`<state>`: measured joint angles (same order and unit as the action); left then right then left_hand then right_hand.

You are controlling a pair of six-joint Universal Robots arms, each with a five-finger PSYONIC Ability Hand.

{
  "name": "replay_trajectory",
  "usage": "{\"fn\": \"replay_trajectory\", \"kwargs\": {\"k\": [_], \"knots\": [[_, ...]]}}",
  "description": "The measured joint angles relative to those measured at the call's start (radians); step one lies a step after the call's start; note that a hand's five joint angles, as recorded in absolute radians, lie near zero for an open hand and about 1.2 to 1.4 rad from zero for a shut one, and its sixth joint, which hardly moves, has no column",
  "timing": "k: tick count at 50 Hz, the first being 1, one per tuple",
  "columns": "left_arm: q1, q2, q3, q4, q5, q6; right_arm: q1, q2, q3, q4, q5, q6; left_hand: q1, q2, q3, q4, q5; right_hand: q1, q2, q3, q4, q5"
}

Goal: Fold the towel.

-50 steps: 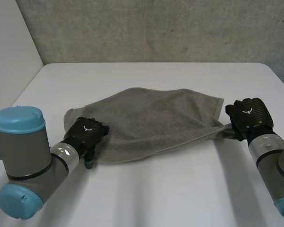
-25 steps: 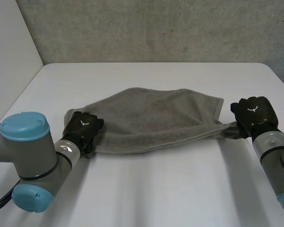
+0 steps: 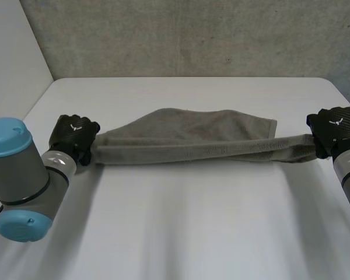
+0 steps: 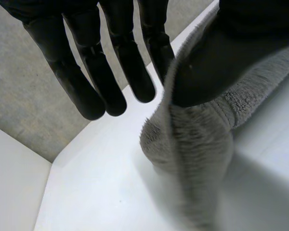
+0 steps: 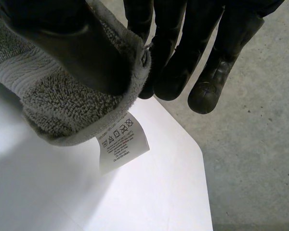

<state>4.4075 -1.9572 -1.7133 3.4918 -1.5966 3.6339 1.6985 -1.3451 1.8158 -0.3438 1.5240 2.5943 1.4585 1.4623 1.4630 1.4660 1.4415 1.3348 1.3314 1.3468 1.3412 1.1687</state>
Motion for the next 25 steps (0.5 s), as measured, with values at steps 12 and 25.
{"fn": "replay_trajectory", "kwargs": {"k": [12,25], "knots": [[0.006,0.16,0.017,-0.031,0.018,0.074,0.002,-0.186,-0.114,0.158,-0.015,0.004,0.015,0.058,0.08,0.055,0.048,0.0,0.0,0.0,0.0,0.0],[0.046,0.46,0.139,-0.137,0.126,0.036,-0.021,-0.316,-0.472,0.551,-0.129,-0.004,0.016,0.058,0.081,0.055,0.048,0.0,0.0,0.001,0.0,0.004]]}}
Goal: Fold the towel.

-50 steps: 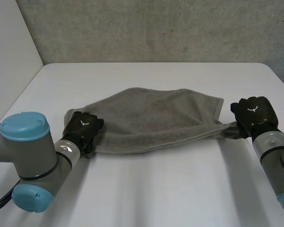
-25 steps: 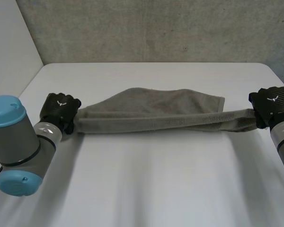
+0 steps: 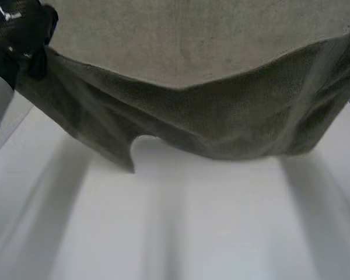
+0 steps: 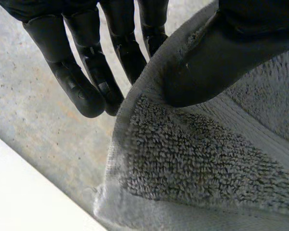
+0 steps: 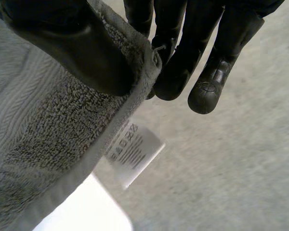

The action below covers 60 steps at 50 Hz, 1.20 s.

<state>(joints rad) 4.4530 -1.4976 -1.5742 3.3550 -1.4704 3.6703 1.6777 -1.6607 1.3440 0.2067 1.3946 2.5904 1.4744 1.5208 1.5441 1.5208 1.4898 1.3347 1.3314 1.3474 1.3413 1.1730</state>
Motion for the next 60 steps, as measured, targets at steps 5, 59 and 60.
{"fn": "replay_trajectory", "kwargs": {"k": [5,59,60], "knots": [[0.007,-0.079,0.096,-0.132,0.034,-0.044,-0.013,0.11,-0.084,0.159,-0.052,-0.065,0.0,0.0,0.0,0.0,0.0,0.0,0.0,0.0,0.0,0.0],[0.008,-0.664,0.163,0.034,0.057,-0.039,0.195,0.604,-0.045,-0.071,0.12,-0.181,0.0,0.005,0.007,0.0,0.009,0.0,0.0,0.003,0.0,-0.001],[0.01,-0.661,0.146,0.036,0.059,-0.035,0.195,0.603,-0.031,-0.073,0.12,-0.182,0.0,0.005,0.007,0.0,0.009,0.0,0.0,0.003,0.0,-0.001]]}}
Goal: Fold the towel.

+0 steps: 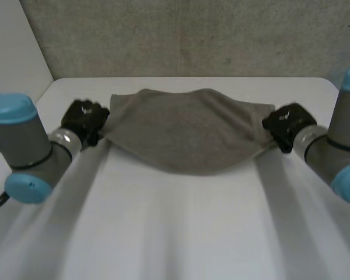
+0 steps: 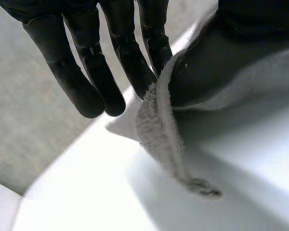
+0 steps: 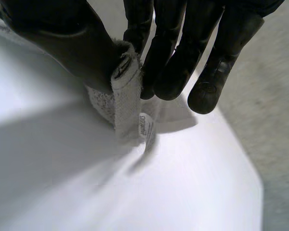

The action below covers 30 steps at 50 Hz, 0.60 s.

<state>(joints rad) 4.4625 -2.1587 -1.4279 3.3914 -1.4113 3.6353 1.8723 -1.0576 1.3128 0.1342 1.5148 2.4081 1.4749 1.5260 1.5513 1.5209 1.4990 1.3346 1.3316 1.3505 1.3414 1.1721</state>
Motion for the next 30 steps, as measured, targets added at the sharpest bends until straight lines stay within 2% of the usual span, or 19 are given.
{"fn": "replay_trajectory", "kwargs": {"k": [5,17,21,23,30], "knots": [[0.004,0.056,-0.098,0.001,0.023,0.013,-0.011,-0.055,0.072,-0.003,0.003,-0.001,0.0,0.0,0.0,0.0,0.0,0.0,0.0,0.0,0.0,0.0],[0.031,0.404,-0.252,-0.007,0.08,0.012,-0.144,-0.416,0.142,0.048,-0.009,0.005,0.0,0.0,0.001,0.0,0.0,0.0,0.0,0.0,0.0,0.0],[0.065,0.513,-0.291,-0.009,0.099,0.011,-0.198,-0.52,0.141,0.107,-0.05,-0.002,0.0,0.0,0.001,0.0,0.0,0.0,0.0,0.0,0.0,0.0],[0.084,0.559,-0.308,-0.01,0.12,0.01,-0.229,-0.553,0.136,0.146,-0.097,-0.005,0.0,0.0,0.001,0.0,0.0,0.0,0.0,0.0,0.0,0.0],[0.1,0.581,-0.356,-0.013,0.171,0.01,-0.283,-0.536,0.141,0.212,-0.224,-0.005,0.0,0.0,0.001,0.0,0.004,0.0,0.0,0.0,0.0,0.0]]}}
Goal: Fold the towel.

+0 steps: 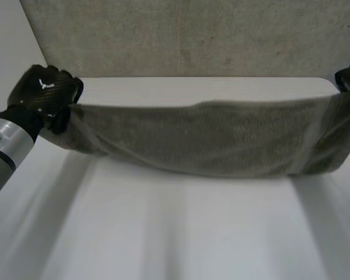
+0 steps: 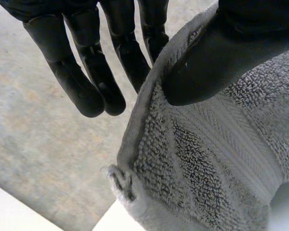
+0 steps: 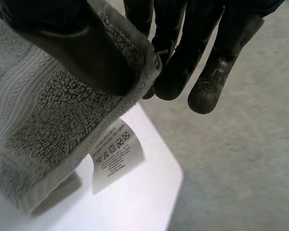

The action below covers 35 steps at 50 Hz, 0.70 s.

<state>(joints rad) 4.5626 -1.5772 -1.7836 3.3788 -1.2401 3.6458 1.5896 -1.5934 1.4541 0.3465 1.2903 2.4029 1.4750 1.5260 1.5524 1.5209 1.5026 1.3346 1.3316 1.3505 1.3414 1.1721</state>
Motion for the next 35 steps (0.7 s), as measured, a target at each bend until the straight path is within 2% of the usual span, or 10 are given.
{"fn": "replay_trajectory", "kwargs": {"k": [4,9,16,20,29,35], "knots": [[-0.012,-0.077,-0.001,0.0,0.006,0.002,0.003,0.09,0.001,0.005,-0.016,0.0,0.0,0.0,0.0,0.0,0.0,0.0,0.0,0.0,0.0,0.0],[-0.037,-0.212,0.041,0.006,0.002,0.005,0.026,0.229,-0.018,0.002,0.004,-0.001,0.0,0.0,0.0,0.0,0.0,0.0,0.0,0.0,0.0,0.0],[-0.077,-0.412,0.174,0.009,-0.008,0.005,0.063,0.418,-0.078,-0.034,0.088,0.0,0.0,0.0,0.0,0.0,0.0,0.0,0.0,0.0,0.0,0.0],[-0.098,-0.545,0.308,0.01,-0.016,0.016,0.074,0.513,-0.112,-0.117,0.157,0.005,0.0,0.0,0.0,0.0,0.0,0.0,0.0,0.0,0.0,0.0],[-0.129,-0.749,0.555,0.016,-0.087,0.079,0.099,0.597,-0.129,-0.318,0.247,0.035,0.0,0.0,0.001,0.0,0.0,0.0,0.0,0.0,0.0,0.0],[-0.147,-0.82,0.645,0.049,-0.121,0.094,0.12,0.615,-0.129,-0.418,0.281,0.067,0.0,0.0,0.001,0.0,0.0,0.0,0.0,0.0,0.0,0.0]]}}
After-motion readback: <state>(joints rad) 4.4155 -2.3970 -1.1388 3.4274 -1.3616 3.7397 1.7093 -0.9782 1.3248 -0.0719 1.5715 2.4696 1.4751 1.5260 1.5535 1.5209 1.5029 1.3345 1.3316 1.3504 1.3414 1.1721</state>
